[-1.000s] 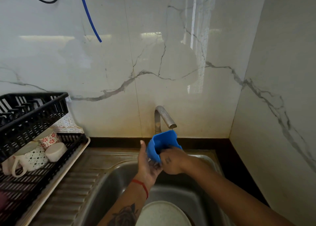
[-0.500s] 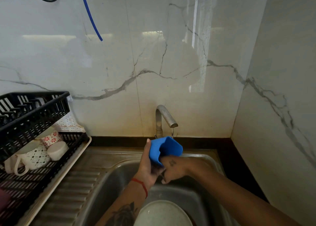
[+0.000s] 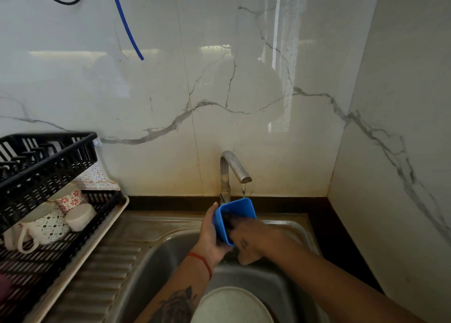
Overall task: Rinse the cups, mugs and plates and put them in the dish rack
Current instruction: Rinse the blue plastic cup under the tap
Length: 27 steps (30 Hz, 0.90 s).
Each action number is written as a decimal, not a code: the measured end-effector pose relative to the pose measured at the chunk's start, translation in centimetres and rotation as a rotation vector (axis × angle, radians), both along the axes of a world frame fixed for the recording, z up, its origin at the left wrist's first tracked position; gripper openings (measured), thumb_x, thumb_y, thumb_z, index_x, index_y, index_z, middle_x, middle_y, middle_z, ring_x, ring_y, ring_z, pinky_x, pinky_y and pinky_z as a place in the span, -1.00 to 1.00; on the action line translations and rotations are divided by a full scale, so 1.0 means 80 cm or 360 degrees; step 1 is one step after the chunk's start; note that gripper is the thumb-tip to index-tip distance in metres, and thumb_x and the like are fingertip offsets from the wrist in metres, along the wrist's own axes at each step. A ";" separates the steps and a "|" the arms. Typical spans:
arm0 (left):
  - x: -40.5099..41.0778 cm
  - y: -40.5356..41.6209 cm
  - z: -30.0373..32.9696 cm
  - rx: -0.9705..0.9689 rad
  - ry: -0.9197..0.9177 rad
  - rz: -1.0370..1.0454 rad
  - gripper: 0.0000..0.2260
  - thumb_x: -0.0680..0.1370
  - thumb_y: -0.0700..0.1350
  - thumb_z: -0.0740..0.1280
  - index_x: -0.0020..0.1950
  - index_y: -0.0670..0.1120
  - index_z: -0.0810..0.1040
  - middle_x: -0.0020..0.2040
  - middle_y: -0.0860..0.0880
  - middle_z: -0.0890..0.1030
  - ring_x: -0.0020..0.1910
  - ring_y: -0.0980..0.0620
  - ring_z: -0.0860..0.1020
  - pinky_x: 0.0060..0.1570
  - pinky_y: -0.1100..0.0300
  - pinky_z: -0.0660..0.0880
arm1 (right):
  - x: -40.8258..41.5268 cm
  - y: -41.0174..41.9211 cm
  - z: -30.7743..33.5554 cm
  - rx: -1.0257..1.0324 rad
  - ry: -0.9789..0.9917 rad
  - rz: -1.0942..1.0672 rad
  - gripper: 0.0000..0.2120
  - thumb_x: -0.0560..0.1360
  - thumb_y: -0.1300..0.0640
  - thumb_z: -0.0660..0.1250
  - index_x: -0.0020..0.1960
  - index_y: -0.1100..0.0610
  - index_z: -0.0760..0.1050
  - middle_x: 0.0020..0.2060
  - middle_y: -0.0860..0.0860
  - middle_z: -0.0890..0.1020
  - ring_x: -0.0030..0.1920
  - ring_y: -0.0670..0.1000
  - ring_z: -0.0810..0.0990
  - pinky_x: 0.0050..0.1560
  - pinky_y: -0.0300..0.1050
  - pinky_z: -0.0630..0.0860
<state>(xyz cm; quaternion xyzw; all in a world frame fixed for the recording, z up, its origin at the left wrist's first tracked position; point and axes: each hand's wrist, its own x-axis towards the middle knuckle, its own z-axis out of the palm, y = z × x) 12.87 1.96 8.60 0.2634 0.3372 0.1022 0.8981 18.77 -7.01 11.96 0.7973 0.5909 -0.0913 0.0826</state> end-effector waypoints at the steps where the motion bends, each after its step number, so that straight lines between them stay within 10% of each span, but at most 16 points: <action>1: 0.001 -0.001 0.001 0.0021 0.0007 -0.0025 -0.55 0.46 0.15 0.36 0.16 -0.18 0.55 -0.05 -0.28 0.65 -0.02 -0.22 0.60 -0.18 -0.07 0.53 | 0.001 0.001 0.004 -0.0035 -0.0100 0.0020 -0.27 0.48 0.08 0.33 0.54 0.14 0.07 0.50 0.16 0.16 0.47 0.15 0.16 0.48 0.08 0.04; 8: 0.009 -0.013 0.015 0.0279 0.0106 0.0017 -0.60 0.49 0.13 0.35 0.13 -0.17 0.59 0.01 -0.27 0.65 0.03 -0.20 0.60 -0.09 0.00 0.53 | -0.022 0.019 -0.004 -0.0109 -0.0496 -0.0236 -0.46 0.58 -0.05 0.14 0.47 0.18 0.19 0.33 0.19 0.41 0.39 0.17 0.30 0.47 0.10 -0.01; 17: -0.003 -0.003 0.021 0.0174 0.0068 -0.0033 -0.58 0.46 0.14 0.36 0.09 -0.18 0.55 -0.10 -0.27 0.66 -0.02 -0.22 0.60 -0.14 -0.05 0.54 | -0.019 0.001 -0.010 0.0372 0.0807 -0.0290 -0.68 0.49 0.27 0.30 0.23 0.16 0.40 0.04 0.13 0.57 0.01 0.06 0.58 0.11 -0.07 0.54; 23: -0.016 0.004 0.018 0.0154 0.0155 -0.0111 -0.54 0.47 0.11 0.36 0.21 -0.18 0.50 0.06 -0.29 0.56 0.01 -0.23 0.54 -0.19 -0.08 0.49 | -0.008 -0.022 -0.025 0.0182 -0.0536 0.0290 -0.71 0.61 0.11 0.16 0.31 0.12 0.41 0.11 0.10 0.62 0.23 0.09 0.52 0.51 0.13 -0.11; 27: -0.016 -0.002 0.015 0.0133 -0.0027 -0.0137 -0.28 0.36 0.26 0.34 0.39 -0.14 0.39 0.26 -0.31 0.47 0.18 -0.29 0.50 0.01 -0.18 0.52 | 0.006 -0.041 -0.020 0.0311 -0.0490 0.0248 -0.78 0.61 0.16 0.14 0.22 0.13 0.44 0.04 0.08 0.64 0.19 0.05 0.54 0.48 0.08 -0.25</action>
